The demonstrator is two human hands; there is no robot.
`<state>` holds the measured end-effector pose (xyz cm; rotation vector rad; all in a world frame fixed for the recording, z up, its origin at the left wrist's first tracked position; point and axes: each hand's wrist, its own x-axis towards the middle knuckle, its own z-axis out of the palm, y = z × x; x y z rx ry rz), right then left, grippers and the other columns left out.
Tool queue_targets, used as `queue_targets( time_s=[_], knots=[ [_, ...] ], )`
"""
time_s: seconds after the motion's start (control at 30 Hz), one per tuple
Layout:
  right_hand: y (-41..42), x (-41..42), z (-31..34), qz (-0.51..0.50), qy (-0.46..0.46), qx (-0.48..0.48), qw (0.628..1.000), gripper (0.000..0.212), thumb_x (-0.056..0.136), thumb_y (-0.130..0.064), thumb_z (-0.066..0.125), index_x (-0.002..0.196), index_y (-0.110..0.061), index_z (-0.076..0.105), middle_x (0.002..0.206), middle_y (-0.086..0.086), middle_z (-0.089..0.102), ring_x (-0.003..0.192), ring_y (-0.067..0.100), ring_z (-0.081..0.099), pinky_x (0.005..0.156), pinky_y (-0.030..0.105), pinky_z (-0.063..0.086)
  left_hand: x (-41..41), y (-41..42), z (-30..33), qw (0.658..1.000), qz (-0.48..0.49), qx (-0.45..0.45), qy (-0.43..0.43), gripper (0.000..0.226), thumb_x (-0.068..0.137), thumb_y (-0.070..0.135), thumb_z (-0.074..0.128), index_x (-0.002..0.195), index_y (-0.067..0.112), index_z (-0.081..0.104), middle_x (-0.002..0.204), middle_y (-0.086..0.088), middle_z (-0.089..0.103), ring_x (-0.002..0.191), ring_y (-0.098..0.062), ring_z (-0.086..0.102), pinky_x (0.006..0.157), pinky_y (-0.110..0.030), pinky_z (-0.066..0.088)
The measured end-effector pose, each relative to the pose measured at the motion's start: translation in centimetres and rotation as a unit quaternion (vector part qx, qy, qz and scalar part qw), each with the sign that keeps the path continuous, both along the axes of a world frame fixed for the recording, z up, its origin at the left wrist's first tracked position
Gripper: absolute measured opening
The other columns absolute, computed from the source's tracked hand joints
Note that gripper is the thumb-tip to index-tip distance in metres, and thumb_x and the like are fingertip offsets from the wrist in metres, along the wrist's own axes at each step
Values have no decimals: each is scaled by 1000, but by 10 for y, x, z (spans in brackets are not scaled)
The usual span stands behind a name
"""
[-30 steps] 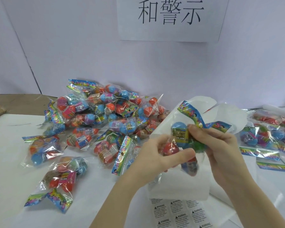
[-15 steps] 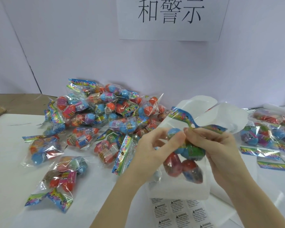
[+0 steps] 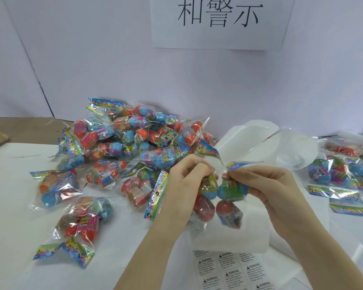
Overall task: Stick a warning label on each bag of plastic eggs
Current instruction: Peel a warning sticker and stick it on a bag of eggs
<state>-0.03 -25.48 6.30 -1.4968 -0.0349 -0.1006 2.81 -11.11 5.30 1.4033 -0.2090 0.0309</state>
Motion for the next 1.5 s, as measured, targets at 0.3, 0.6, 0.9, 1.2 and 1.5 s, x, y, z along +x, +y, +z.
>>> queue_targets(
  time_s=[0.3, 0.6, 0.9, 1.2, 1.5],
  knots=[
    [0, -1, 2, 69, 18, 5, 997, 33, 57, -38, 83, 87, -26, 76, 87, 1, 74, 75, 10, 67, 66, 17, 52, -2, 2, 4, 997, 23, -66, 21, 22, 83, 26, 62, 63, 23, 70, 67, 3, 67, 64, -10, 62, 63, -21, 52],
    [0, 0, 0, 57, 1, 20, 998, 32, 52, -6, 80, 83, -11, 76, 80, 8, 73, 69, 15, 66, 59, 18, 51, -5, 6, 9, 995, -90, -44, 28, 33, 70, 38, 73, 89, 11, 68, 78, -2, 71, 64, -15, 68, 58, -22, 53],
    [3, 0, 0, -14, -44, 36, 998, 22, 53, -12, 71, 74, -8, 69, 62, 4, 70, 53, 13, 66, 48, 16, 49, -3, 7, 5, 995, -95, 11, 2, 29, 45, 38, 76, 70, 23, 73, 63, 4, 70, 57, -7, 65, 54, -15, 50],
    [1, -1, 0, 44, -38, 19, 998, 16, 61, -16, 77, 76, -20, 75, 73, 2, 72, 66, 11, 67, 58, 19, 52, 0, 10, 4, 997, -66, 3, -30, 33, 40, 35, 79, 72, 28, 76, 70, 6, 73, 66, -6, 67, 63, -16, 52],
    [6, 2, -5, 2, -55, 13, 998, 22, 60, -11, 67, 82, -9, 67, 63, 2, 70, 56, 9, 65, 53, 18, 51, 2, 10, -1, 998, -51, 10, -39, 31, 43, 35, 78, 74, 31, 76, 74, 5, 74, 70, -11, 67, 64, -20, 54]
  ],
)
